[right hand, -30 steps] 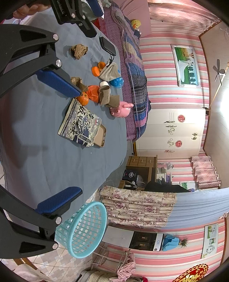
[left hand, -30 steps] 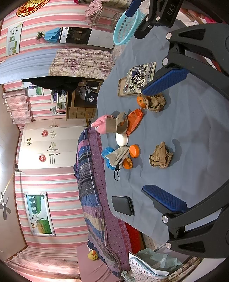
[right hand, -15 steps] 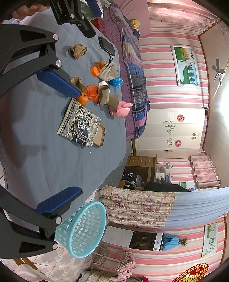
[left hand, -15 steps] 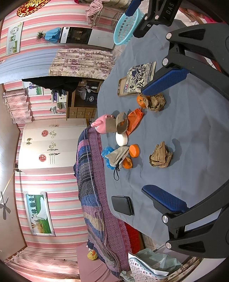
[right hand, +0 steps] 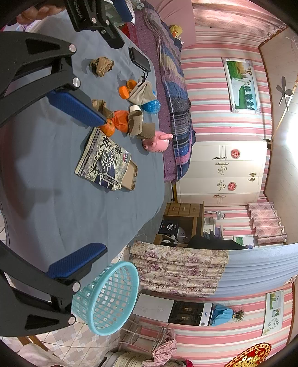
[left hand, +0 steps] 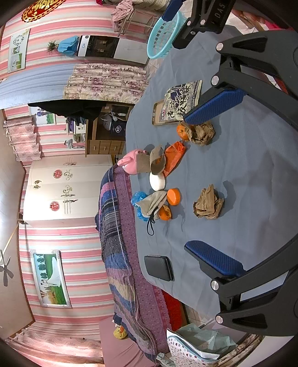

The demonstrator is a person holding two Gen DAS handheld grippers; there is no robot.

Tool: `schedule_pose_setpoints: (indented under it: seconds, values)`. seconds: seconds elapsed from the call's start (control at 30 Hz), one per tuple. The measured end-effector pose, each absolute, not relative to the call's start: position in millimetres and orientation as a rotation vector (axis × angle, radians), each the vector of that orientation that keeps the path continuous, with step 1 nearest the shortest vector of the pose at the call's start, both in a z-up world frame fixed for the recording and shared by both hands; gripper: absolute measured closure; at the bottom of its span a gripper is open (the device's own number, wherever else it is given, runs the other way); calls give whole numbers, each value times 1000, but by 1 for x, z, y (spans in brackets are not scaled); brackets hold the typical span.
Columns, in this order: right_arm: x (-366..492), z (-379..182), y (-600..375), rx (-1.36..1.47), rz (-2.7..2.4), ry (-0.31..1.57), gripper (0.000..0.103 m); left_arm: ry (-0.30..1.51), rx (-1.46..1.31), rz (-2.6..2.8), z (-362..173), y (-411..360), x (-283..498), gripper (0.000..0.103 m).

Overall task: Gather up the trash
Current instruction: 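Reach the left tool to the crumpled brown paper and close on it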

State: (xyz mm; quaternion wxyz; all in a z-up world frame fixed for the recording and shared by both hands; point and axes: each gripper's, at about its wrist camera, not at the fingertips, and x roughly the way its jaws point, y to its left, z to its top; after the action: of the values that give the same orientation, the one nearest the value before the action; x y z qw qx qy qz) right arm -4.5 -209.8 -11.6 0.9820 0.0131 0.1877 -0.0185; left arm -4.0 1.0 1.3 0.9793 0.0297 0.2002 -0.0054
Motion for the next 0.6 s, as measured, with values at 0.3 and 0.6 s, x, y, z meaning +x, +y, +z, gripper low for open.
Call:
schedule_pose_setpoints:
  seconds: [0.3,0.6]
  values:
    - [-1,-12,-216,22,-64,385,4,420,64,-12,-3,6,-1,5]
    - [4,-13,-224,26,-97,369,4,481,53,19,-18,26,12,5]
